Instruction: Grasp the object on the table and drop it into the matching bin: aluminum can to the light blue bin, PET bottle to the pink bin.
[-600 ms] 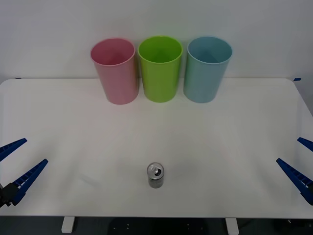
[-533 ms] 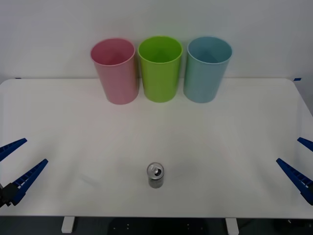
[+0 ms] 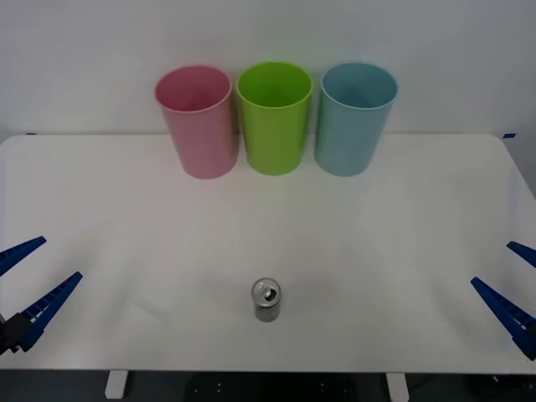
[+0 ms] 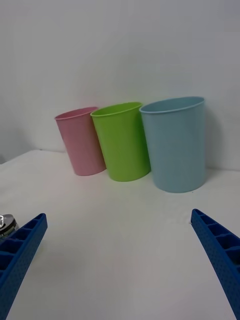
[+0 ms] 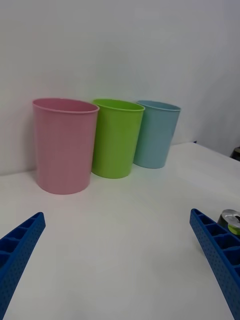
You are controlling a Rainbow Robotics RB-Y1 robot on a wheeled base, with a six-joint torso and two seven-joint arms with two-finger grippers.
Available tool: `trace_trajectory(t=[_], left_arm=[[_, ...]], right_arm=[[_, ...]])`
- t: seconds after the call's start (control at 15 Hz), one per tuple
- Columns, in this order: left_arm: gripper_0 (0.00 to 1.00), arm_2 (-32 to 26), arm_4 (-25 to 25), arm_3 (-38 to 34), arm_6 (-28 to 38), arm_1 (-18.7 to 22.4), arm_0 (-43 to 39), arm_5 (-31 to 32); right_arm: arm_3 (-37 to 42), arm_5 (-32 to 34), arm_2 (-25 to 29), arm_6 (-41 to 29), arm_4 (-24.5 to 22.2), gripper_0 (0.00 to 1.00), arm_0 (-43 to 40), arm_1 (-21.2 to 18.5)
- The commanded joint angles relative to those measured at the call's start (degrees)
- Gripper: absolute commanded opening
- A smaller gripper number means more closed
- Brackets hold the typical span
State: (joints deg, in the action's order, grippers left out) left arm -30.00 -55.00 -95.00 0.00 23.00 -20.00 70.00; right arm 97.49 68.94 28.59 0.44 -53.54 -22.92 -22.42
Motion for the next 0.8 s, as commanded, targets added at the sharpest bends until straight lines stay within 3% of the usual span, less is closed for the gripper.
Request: trace_trajectory(t=[0.07,0.4,0.6,0.8], left_arm=[[1.0,0.0,0.0,0.0,0.0,0.0,0.0,0.0],[1.0,0.0,0.0,0.0,0.0,0.0,0.0,0.0],[1.0,0.0,0.0,0.0,0.0,0.0,0.0,0.0],[1.0,0.0,0.0,0.0,0.0,0.0,0.0,0.0]], right_arm=[[-0.5,0.1,-2.2,1.1,0.0,1.0,-0.9,-1.7],[-5.2,3.8,-7.0,3.9,-2.3,1.0,-0.5,-5.3],[-6.8,5.2,-12.9,5.7,-2.4,1.0,1.1,-7.9],[-8.2,5.2,-17.0,7.6,-5.3,1.0,3.5,-8.0]])
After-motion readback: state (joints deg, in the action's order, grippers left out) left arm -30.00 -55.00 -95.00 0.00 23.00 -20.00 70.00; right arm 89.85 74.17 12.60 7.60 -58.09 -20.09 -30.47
